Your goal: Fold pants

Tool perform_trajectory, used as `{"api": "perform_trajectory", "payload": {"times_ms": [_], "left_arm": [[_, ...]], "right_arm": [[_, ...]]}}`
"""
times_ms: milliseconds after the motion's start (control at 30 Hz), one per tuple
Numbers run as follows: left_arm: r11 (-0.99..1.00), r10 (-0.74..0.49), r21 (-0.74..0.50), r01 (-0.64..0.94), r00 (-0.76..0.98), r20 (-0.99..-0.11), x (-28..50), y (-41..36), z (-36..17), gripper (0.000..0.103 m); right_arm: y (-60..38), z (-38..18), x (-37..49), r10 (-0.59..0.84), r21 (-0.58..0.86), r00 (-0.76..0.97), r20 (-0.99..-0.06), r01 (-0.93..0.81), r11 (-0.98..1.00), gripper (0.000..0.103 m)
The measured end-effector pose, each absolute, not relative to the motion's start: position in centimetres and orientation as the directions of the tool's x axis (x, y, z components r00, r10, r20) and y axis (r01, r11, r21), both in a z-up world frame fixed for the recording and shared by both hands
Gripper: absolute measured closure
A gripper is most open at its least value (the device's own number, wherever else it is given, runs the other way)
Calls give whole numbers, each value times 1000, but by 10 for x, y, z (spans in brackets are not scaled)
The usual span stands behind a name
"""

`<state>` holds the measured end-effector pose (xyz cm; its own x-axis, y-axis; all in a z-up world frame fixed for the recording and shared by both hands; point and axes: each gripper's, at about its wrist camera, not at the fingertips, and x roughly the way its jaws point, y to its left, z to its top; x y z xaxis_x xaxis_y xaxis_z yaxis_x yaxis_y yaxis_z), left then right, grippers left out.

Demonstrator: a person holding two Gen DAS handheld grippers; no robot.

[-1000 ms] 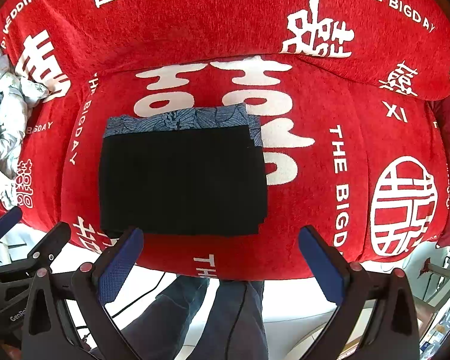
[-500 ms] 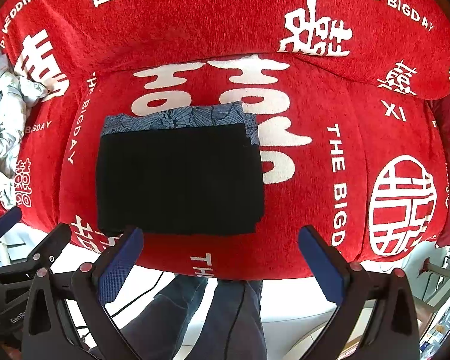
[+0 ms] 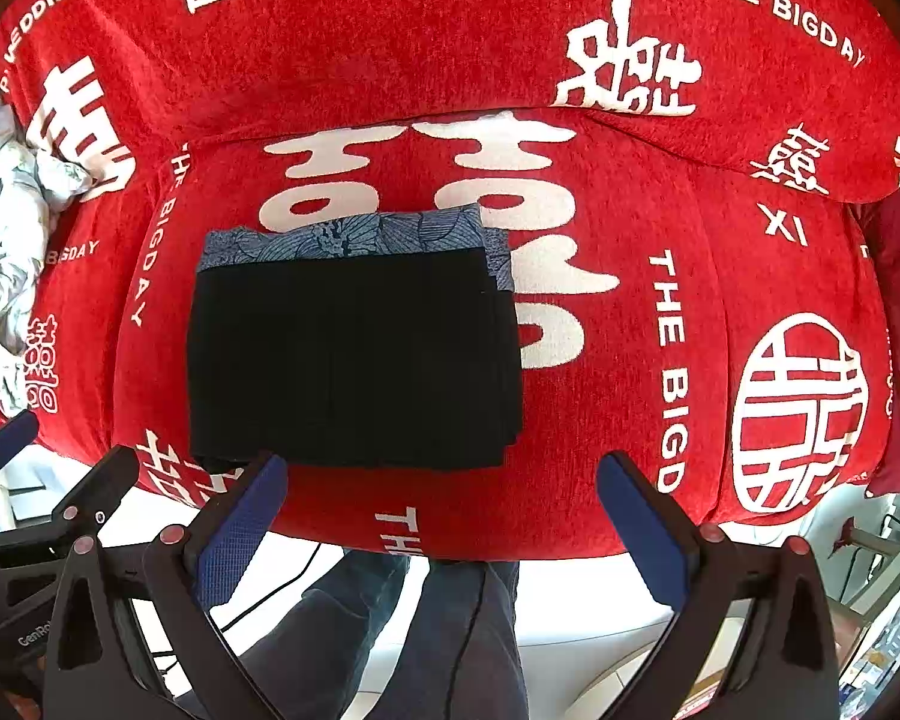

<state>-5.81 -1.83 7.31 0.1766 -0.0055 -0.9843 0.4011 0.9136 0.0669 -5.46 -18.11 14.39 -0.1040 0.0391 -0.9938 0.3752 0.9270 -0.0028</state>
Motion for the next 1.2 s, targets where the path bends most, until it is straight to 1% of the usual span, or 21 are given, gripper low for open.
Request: {"api": "perform_trajectory", "payload": {"times_ms": [767,1000,1200], "left_arm": [[913,-3,74,402,188,-982,-57,-19,72,1],[916,-10,61,397,175,-984,-56,-20,70,1],[912,-35,49,406,198,-980,-56,-20,74,1]], "right_arm": [[-177,144,-51,31,-11,-109,-994,362,932,0],[-177,144,-50,31,-11,-110,-993,363,932,0],[-180,141,-50,31,-12,-114,-993,361,932,0]]}}
